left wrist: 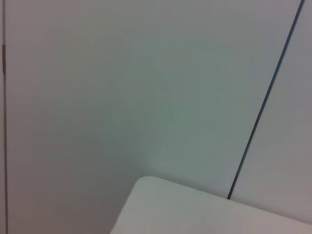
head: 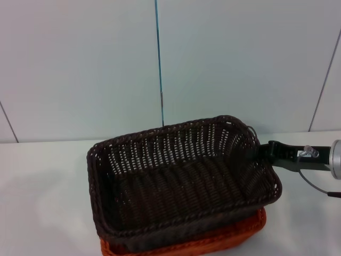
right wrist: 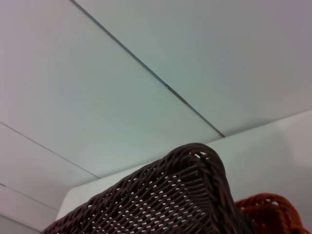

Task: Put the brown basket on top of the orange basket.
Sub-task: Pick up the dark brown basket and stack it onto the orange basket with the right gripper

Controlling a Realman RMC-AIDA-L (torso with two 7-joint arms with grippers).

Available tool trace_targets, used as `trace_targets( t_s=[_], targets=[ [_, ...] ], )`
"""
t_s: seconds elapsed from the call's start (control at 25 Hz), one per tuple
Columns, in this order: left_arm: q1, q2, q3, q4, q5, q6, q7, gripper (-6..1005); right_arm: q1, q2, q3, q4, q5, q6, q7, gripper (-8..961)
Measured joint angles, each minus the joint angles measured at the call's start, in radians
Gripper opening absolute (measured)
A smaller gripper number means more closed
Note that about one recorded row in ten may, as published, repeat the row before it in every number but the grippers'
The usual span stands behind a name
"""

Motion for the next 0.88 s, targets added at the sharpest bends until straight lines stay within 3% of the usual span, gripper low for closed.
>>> trace_targets(
  t_s=[0.88],
  targets=[
    [-0.003,0.002,0.004,0.0,0.014,0.0,0.0,502,-0.026,0.001,-0.076,-0.017,0.084,0.082,-0.018,193]
  ],
)
